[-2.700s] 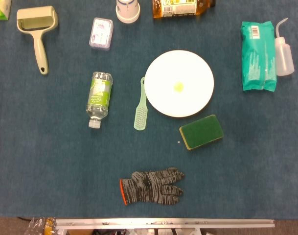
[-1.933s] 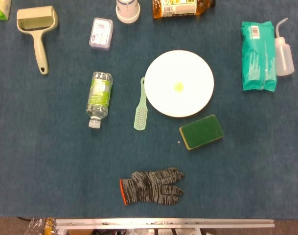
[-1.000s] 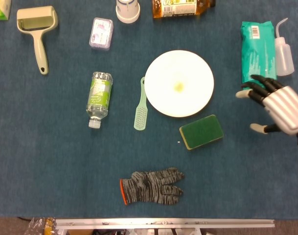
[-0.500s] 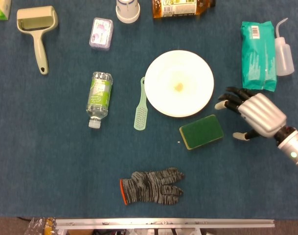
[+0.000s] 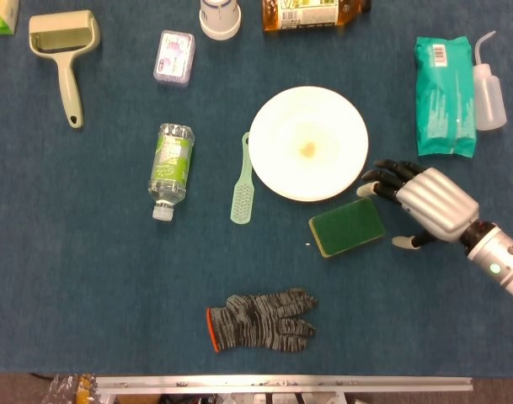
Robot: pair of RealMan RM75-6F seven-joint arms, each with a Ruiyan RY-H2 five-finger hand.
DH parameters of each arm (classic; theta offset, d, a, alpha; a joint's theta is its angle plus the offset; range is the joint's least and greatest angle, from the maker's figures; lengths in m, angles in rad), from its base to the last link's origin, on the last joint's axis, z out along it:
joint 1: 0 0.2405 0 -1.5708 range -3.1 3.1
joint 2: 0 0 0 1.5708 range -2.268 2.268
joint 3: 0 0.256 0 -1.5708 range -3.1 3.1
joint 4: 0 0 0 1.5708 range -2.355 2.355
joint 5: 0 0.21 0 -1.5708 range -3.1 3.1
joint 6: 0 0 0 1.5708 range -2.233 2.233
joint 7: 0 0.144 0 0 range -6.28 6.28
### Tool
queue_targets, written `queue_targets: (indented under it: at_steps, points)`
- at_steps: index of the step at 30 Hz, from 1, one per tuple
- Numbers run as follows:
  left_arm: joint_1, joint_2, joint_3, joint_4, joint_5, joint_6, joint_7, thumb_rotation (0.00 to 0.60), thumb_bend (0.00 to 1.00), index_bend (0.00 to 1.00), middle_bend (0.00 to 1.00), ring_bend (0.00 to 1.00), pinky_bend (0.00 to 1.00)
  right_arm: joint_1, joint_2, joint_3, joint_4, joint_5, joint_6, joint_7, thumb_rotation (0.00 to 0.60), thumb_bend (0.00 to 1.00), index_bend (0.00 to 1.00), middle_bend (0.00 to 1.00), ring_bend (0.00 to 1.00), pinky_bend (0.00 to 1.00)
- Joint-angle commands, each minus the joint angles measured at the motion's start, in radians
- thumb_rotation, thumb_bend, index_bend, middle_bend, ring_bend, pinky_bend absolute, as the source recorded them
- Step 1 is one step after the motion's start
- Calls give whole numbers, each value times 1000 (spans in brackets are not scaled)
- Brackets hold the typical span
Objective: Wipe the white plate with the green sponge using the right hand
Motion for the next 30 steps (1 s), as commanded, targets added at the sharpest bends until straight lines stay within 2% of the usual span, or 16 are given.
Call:
queue_targets:
  at_steps: [1, 7, 22, 30]
  points:
    - [0, -1, 0, 2, 1, 0, -2, 600, 202, 155, 22, 28, 270, 3, -3, -2, -1, 6, -6, -6, 600, 0, 270, 206, 114, 223]
    - [0, -2, 0, 8, 1, -3, -9, 600, 202, 155, 22, 29, 270, 5, -24, 4, -5, 38, -27, -40, 600, 0, 258, 201, 110, 223]
    - [2, -14, 3, 44, 1, -13, -48, 600, 202, 155, 22, 29, 270, -5, -70, 28, -98, 122, -61, -245, 600, 0, 256, 203, 110, 238]
    - [4, -17, 3, 56, 4, -12, -61, 600, 202, 155, 22, 28, 270, -5, -68, 24, -109, 143, -77, -274, 600, 0, 256, 222, 139, 251]
